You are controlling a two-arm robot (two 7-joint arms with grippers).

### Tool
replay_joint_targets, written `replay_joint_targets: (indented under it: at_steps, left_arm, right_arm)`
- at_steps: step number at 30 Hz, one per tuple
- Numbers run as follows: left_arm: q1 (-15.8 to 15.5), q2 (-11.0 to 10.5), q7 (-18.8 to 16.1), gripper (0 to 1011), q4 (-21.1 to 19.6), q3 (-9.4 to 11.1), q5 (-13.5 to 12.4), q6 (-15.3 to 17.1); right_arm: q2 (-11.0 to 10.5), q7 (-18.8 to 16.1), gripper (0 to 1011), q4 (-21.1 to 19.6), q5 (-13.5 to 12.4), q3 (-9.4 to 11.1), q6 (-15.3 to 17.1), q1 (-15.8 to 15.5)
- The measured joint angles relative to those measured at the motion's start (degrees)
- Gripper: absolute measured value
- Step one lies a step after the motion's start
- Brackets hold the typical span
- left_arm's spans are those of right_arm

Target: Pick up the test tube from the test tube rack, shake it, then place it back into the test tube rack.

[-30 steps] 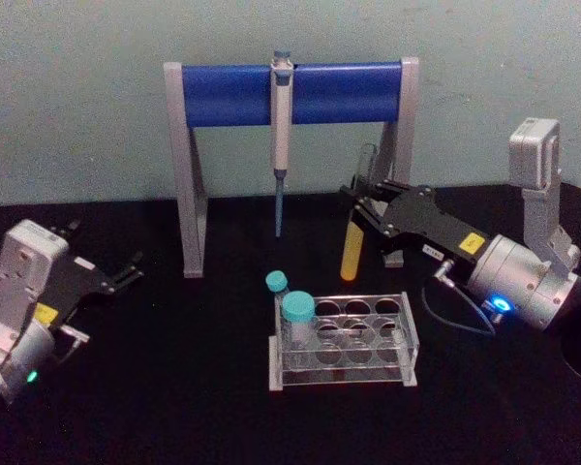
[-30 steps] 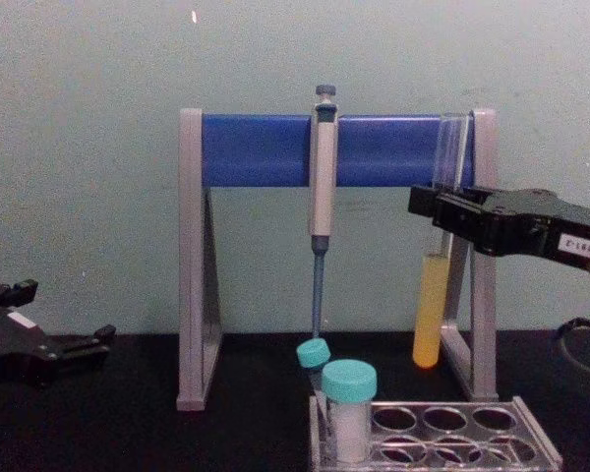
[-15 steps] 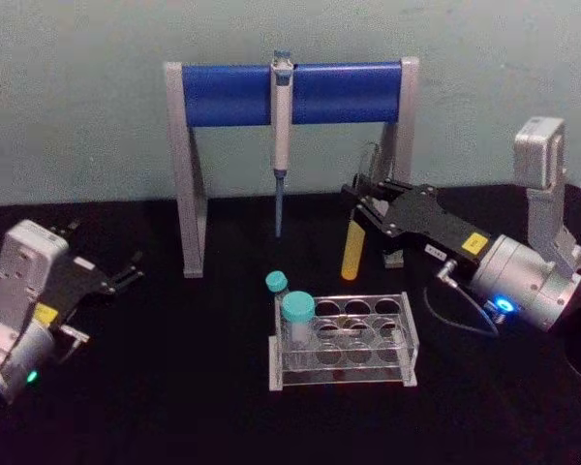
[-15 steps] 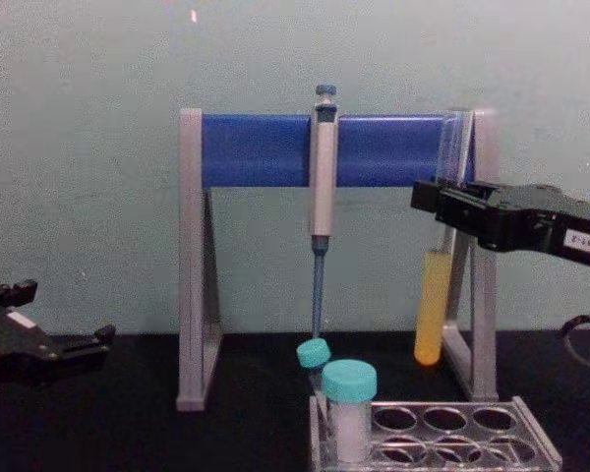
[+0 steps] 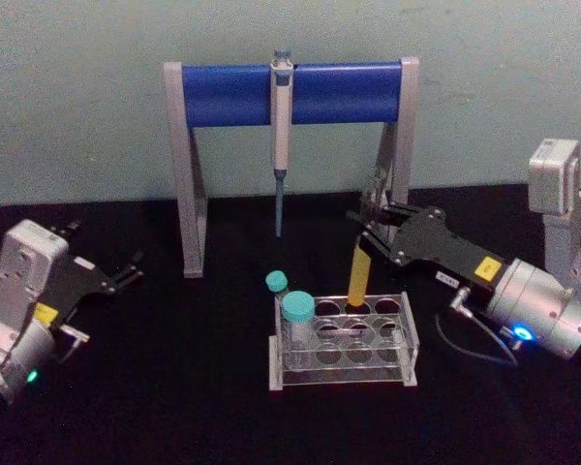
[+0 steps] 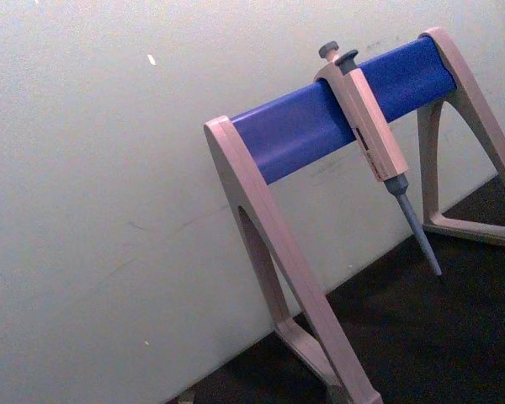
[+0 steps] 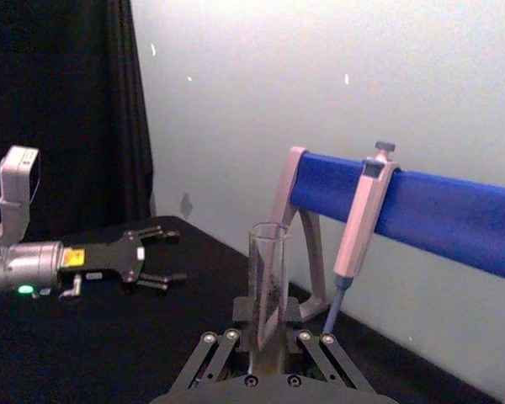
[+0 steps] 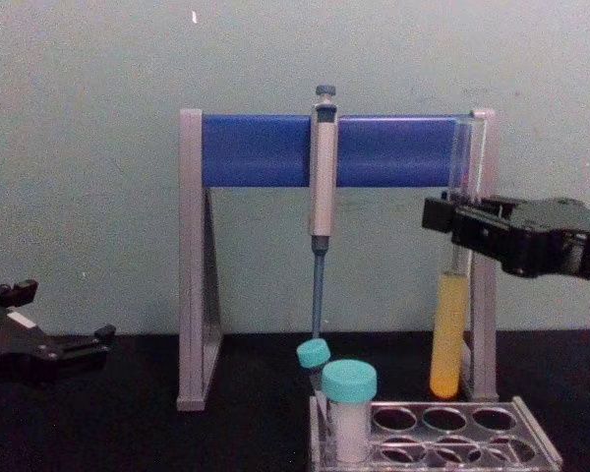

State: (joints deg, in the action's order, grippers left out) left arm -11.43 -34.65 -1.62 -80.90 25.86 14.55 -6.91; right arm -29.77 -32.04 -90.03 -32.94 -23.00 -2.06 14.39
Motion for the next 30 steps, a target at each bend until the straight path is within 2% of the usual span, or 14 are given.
replay_joint_targets:
  at_steps: [11, 30]
  left_arm:
    - [0.0, 0.0, 0.0, 1010, 0.0, 0.0, 0.0, 0.0]
    - [0.0, 0.0, 0.0, 1010, 0.0, 0.0, 0.0, 0.0]
  right_arm:
    - [-0.41, 0.57, 224, 0.43, 0.85, -0.01, -0.18, -1.2]
    - [1.15, -0.78, 224, 4.68, 1.88, -0.54, -1.58, 0.95]
